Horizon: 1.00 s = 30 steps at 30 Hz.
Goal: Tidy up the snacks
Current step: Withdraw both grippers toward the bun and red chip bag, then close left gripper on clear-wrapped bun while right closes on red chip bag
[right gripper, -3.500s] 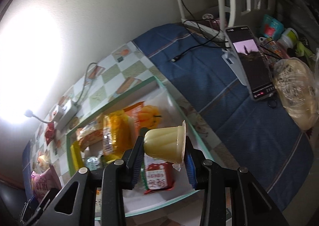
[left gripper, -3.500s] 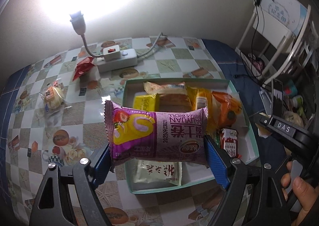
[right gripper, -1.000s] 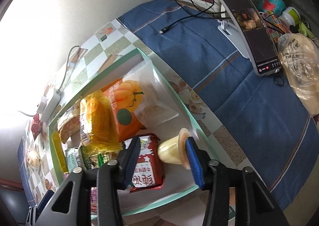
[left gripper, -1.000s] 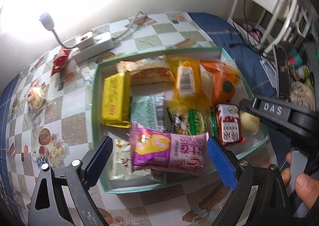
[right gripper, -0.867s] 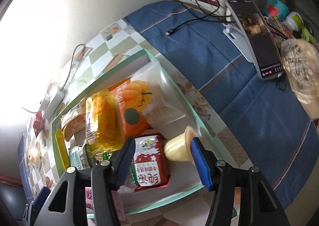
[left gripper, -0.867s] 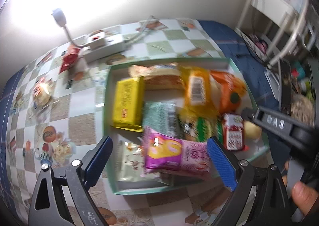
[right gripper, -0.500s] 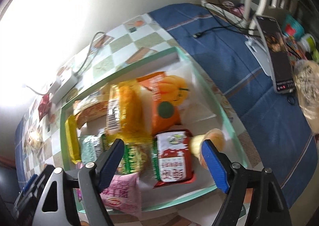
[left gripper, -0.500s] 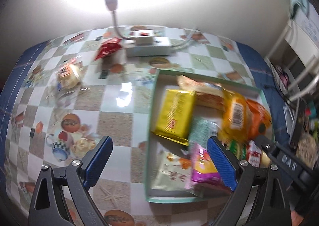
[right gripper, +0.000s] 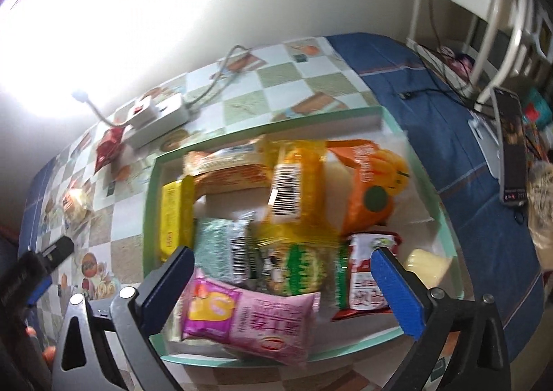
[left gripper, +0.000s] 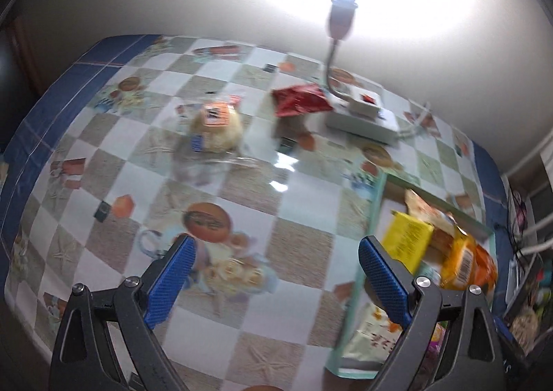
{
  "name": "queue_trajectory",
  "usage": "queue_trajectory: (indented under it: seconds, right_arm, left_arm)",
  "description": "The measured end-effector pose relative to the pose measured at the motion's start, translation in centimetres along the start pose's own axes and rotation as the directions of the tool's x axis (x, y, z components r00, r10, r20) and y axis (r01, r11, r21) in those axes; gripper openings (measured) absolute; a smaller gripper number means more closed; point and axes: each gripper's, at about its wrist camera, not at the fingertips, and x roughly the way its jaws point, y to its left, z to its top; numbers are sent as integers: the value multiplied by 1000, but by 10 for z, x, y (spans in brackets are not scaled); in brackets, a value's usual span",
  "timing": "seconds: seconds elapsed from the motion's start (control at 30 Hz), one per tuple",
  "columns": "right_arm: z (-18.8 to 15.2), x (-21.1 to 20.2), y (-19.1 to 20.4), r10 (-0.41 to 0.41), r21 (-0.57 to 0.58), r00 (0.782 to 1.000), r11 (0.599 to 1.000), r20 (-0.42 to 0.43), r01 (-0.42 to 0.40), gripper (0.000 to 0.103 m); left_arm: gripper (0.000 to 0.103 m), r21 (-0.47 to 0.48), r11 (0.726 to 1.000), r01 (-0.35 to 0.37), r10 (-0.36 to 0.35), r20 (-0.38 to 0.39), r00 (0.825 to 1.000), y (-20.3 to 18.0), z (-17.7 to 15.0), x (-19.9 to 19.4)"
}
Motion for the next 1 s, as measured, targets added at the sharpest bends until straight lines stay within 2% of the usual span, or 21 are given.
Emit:
queue_trajectory:
  seconds: [0.23,0.4,0.6,0.67,0.77,0.9,0.97,1.0]
  right_arm:
    - [-5,0,36,12,-92,1000,996,8,-11,103]
    - [-11,2,59,18,-148,1000,989,6,-17,103]
    - [-13,5,83,27,-195,1000,980,6,-25,103]
    - [-9,5,92,44,-200,999,979,9,-41,103]
    - [5,3,110,124,-208,992,971,26,-116,103]
    - [40,17,142,217,-223,976,952,6,-211,103]
    - [60,35,158,302,-180,952,935,-45,-305,103]
    - [71,48,165,369,-120,926,919,-75,-376,103]
  left_arm:
    - [96,-157,983,-90,95,20,995,70,16,4]
    - [96,-223,964,-146,156,26,987,109,24,6]
    - [96,-264,952,-156,173,40,984,138,36,8]
    - [96,-269,953,-141,162,55,985,142,41,11]
    - [96,-260,959,-110,129,55,990,142,54,20]
    - [96,-182,983,9,0,48,999,123,81,40]
    - [96,-169,984,55,-53,13,998,112,93,55]
    - [96,-160,985,71,-71,3,997,107,97,62]
